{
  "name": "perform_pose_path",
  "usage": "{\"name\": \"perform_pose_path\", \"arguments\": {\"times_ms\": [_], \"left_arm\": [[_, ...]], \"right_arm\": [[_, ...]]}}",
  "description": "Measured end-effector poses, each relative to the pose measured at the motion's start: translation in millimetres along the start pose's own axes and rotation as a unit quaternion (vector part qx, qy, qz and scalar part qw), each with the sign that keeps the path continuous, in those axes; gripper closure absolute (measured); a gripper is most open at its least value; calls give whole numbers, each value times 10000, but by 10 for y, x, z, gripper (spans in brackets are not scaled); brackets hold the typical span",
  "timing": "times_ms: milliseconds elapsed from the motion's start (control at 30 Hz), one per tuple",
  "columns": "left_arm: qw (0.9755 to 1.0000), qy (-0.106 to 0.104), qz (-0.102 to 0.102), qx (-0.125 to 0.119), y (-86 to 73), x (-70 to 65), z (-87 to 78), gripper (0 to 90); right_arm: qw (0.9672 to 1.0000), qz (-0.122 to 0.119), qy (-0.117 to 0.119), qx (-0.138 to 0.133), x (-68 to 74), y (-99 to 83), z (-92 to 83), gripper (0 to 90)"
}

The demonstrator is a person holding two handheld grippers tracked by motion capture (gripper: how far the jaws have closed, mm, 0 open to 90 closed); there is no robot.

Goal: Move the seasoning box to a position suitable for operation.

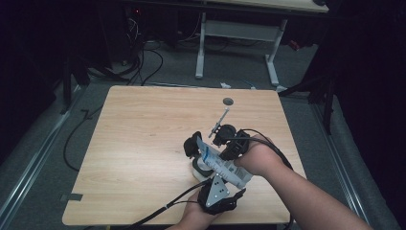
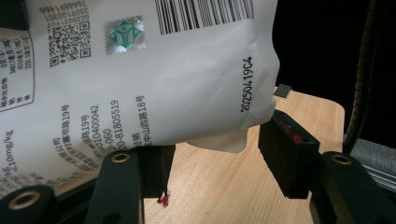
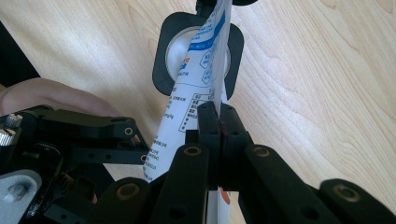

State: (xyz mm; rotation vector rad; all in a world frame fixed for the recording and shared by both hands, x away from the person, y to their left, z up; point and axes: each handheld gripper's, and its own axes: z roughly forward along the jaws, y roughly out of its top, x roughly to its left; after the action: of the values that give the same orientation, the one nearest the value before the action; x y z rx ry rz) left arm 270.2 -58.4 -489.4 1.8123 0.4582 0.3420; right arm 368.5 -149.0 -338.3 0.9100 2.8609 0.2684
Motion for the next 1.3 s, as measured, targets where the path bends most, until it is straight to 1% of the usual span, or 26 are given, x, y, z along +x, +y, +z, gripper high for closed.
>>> {"name": "perform_pose_path", "arguments": {"times_ms": [500, 1000, 1267, 1300], "left_arm": [[10000, 16, -4, -43, 23, 8, -2, 474], [10000, 18, 43, -73, 72, 1, -10, 476], [9999, 22, 61, -86, 84, -2, -11, 477], [9999, 29, 74, -89, 83, -5, -11, 478]], "right_arm": [[10000, -54, -24, -18, -2, 24, -18, 900], [9999, -49, -52, -76, -8, 15, -76, 900], [9999, -29, -80, -54, -3, 22, -89, 900], [9999, -55, -85, -55, -5, 24, -88, 900]]}}
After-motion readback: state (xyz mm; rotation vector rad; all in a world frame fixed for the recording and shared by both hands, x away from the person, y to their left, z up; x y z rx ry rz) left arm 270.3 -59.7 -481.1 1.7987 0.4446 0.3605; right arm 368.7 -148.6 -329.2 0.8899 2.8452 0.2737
